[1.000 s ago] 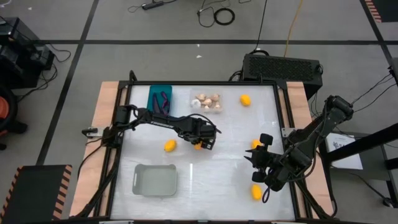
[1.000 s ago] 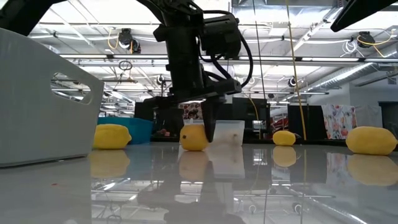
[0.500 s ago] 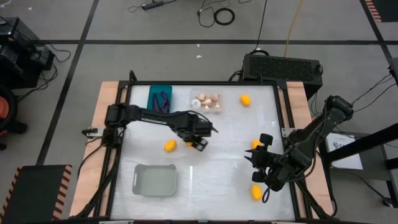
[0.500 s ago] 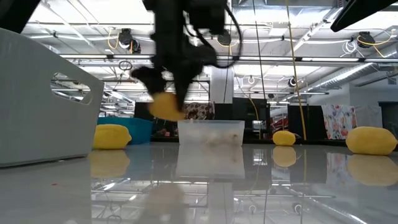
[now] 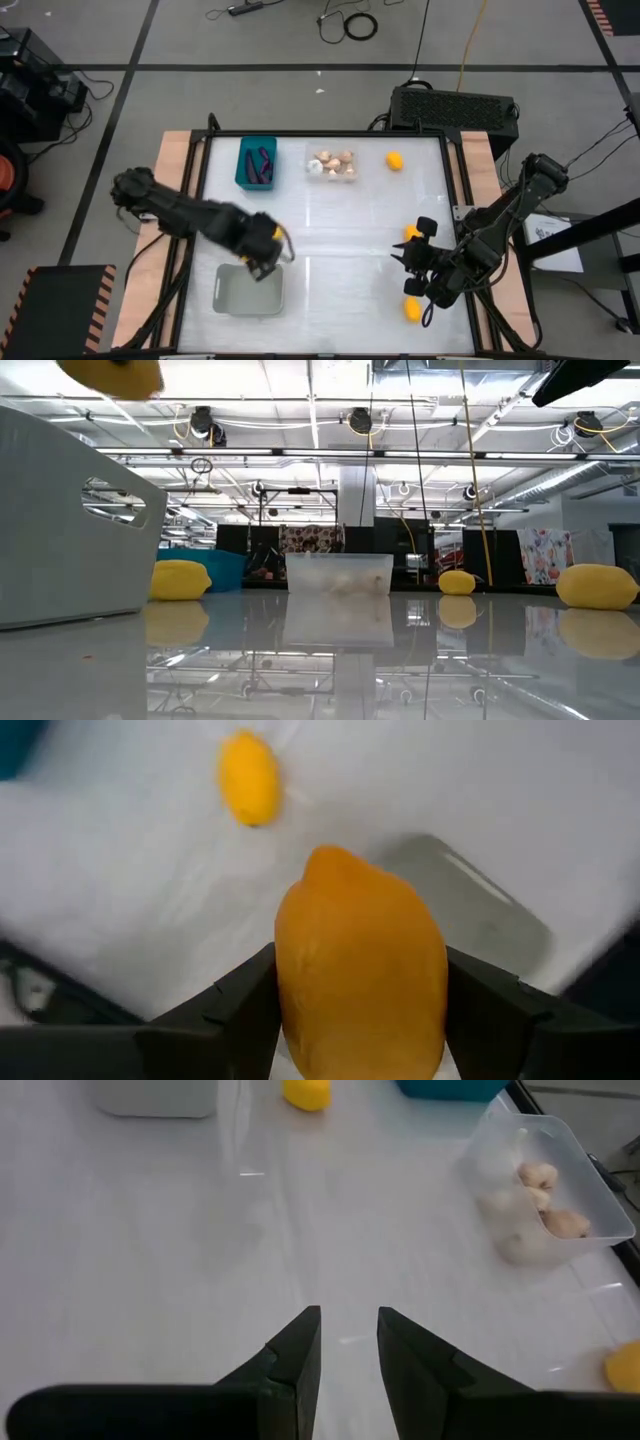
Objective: Sort produce into baskets
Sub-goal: Put the lemon into the gray bin
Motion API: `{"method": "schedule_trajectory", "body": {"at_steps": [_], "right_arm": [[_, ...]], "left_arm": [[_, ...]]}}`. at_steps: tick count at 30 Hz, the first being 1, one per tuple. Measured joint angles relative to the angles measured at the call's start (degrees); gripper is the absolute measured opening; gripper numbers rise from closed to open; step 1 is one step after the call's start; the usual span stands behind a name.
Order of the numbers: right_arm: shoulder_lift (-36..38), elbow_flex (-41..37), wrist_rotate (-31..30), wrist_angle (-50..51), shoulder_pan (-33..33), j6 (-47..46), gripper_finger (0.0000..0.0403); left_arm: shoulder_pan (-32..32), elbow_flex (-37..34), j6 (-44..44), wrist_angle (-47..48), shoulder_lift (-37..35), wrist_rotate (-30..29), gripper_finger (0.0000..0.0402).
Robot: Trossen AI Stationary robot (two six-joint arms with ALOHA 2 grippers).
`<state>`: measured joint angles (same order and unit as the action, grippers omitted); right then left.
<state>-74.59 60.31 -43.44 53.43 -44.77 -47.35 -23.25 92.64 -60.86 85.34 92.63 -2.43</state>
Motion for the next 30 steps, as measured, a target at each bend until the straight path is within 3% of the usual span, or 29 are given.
{"method": "schedule_trajectory", "body": {"at_steps": [5, 12, 19, 30], "right_arm": [[0.0, 0.0, 0.02, -0.84, 0.0, 0.0, 0.0093], [0.0, 0.0, 0.02, -0.88, 0.0, 0.02, 0.0093], [0.0, 0.0, 0.0, -0.88, 0.0, 0.63, 0.0093], [0.0, 0.0, 0.01, -0.87, 0.02, 0.68, 0.0093]], "left_arm": [[-9.33, -0.61, -1.22, -2.83, -0.01, -3.02, 0.0233], [-16.14, -6.38, 9.64, -13.65, 3.65, -6.23, 0.0233], [-15.78, -9.29, 19.45, -20.94, 9.31, -7.67, 0.0233], [-13.7, -9.29, 19.73, -20.57, 12.9, -6.8, 0.0233]]}}
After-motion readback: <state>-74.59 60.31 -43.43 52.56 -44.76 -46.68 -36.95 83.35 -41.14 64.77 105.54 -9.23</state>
